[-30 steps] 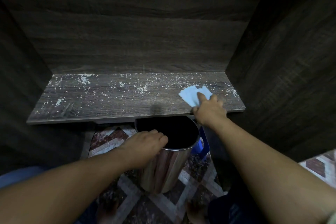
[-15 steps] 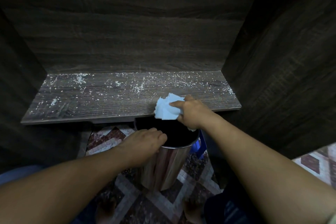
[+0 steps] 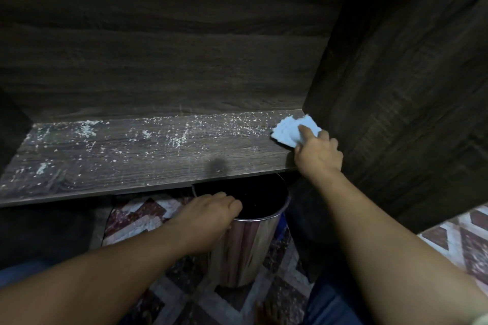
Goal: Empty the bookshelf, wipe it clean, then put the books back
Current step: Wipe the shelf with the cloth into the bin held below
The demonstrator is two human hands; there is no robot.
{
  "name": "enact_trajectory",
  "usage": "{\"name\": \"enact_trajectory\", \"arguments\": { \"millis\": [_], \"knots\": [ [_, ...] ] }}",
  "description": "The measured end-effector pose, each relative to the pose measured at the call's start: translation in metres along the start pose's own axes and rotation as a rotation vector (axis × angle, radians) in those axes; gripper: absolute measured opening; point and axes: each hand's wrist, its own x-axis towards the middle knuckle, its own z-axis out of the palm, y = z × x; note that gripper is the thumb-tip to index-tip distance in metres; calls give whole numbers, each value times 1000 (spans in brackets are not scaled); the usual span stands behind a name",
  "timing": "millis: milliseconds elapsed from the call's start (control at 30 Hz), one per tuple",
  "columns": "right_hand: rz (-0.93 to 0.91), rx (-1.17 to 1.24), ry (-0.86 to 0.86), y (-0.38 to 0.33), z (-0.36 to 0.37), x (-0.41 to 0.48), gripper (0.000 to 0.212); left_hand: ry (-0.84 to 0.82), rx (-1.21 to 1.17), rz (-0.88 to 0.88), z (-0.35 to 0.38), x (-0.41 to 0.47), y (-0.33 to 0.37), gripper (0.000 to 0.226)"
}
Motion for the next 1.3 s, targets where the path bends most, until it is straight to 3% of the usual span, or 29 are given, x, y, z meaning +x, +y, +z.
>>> {"name": "enact_trajectory", "arguments": {
  "millis": [67,167,500,667,900,1000,1133,1300],
  "knots": [
    [37,-36,94,2,7,7,53,25,19,30,1,0,1,44],
    [56,-105,149,4,18,16,60,93,26,53,6,1,1,43],
    [158,4,-149,-7,24,25,67,120,35,20,6,-7,-3,38],
    [79,6,-239,-31,20,3,76,115,45,37,5,-10,-4,39],
    [-88,321,-228,-63,21,-27,60,98,65,47,7,-6,-4,39],
    [-86,436,-139,-67,9,-23,58,101,72,49,10,-5,-5,41],
    [5,417,-32,-52,-8,-8,57,109,67,43,10,-7,-6,43],
    [70,267,-218,-38,1,-9,57,113,81,53,7,-9,-7,45]
  ]
}}
